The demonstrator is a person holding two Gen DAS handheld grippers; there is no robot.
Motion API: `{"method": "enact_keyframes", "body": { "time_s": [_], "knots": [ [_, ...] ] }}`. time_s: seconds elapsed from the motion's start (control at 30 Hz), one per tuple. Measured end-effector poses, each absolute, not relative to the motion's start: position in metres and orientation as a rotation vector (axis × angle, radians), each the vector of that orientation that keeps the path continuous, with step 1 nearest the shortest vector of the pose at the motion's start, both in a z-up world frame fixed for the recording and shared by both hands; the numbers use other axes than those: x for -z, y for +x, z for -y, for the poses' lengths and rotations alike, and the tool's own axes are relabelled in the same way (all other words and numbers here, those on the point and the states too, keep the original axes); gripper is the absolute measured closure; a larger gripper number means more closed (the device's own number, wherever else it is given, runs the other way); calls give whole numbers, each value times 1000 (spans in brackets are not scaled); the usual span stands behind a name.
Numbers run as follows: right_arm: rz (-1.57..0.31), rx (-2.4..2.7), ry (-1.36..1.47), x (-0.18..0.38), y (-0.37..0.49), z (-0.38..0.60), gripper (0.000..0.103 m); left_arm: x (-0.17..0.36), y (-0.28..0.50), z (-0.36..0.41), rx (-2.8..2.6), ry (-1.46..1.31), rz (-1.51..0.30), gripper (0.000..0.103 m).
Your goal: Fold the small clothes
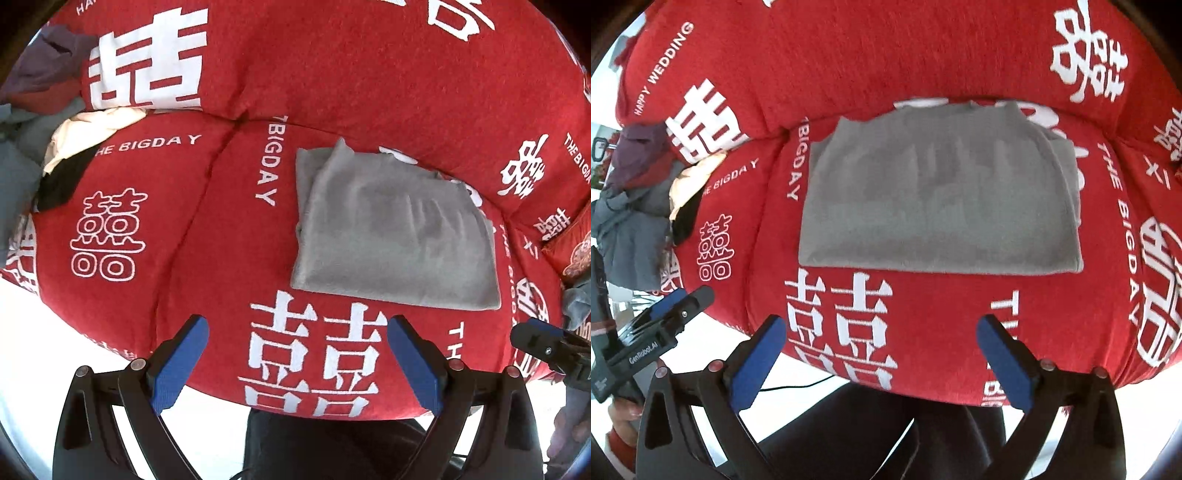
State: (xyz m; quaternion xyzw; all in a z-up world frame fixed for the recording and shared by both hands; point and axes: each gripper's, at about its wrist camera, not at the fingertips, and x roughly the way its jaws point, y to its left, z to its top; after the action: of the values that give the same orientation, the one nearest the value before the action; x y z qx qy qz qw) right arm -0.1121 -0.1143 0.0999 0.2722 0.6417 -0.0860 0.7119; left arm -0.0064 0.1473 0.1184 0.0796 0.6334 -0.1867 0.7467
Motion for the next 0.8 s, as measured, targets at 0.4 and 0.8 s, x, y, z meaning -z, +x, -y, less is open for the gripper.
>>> {"method": "enact_keyframes", "body": {
  "time_s": [0.4,0.8],
  "knots": [
    [-1478,227,641,-97,-107,110,0,-123,-3,-157,370,169,-1399,6],
    [-1513,214,603,-93,-99,94,0,-118,4,-168,339,173,-1395,6]
  ]
}}
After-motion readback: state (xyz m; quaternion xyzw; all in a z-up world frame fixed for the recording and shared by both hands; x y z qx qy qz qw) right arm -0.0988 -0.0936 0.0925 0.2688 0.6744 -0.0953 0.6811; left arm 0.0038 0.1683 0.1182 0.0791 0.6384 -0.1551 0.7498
